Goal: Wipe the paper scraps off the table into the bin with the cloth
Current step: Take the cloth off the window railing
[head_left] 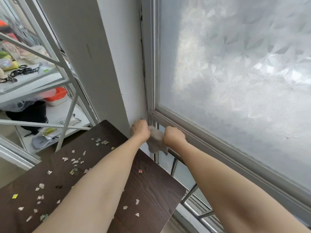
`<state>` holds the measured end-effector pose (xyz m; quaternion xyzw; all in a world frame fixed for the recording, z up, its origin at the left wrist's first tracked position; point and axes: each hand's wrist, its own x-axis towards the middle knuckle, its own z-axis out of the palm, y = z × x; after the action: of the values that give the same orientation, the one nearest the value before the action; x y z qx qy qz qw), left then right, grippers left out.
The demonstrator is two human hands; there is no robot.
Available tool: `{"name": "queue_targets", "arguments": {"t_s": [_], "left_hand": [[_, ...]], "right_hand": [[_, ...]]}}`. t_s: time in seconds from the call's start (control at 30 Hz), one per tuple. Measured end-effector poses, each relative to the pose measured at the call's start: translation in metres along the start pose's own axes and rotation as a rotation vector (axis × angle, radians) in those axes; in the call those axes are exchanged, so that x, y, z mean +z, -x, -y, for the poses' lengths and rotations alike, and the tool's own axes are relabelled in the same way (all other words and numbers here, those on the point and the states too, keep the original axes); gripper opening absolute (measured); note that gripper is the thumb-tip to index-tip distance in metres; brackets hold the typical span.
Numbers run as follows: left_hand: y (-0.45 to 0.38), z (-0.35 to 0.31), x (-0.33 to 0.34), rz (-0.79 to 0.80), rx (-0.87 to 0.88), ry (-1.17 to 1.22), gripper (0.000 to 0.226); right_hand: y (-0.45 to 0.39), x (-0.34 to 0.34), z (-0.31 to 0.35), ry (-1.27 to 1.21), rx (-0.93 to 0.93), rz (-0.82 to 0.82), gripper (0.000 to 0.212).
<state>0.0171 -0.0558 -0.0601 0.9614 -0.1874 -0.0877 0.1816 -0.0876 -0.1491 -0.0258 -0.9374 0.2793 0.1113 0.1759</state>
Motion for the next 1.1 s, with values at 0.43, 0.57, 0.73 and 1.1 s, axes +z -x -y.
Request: {"name": "queue_targets", "arguments": {"t_s": [0.43, 0.57, 0.73, 1.1], "left_hand": [[0.057, 0.066, -0.093, -0.051, -0.078, 0.403, 0.02], [0.086, 0.097, -0.127, -0.054, -0.07, 0.557, 0.05], [0.128, 0.135, -0.171, -0.161, -0.169, 0.605, 0.041], [0.192, 0.227, -0.245, -0.182, -0.264, 0.679, 0.079]], "right_hand": [[0.005, -0.022, 0.059, -0.478, 0.009, 0.122, 0.013], [0.023, -0.019, 0.101, -0.668, -0.088, 0.084, 0.021], [0.058, -0.02, 0.16, -0.855, -0.216, 0.232, 0.046], [0.106, -0.022, 0.261, -0.967, -0.283, 0.303, 0.06]]}}
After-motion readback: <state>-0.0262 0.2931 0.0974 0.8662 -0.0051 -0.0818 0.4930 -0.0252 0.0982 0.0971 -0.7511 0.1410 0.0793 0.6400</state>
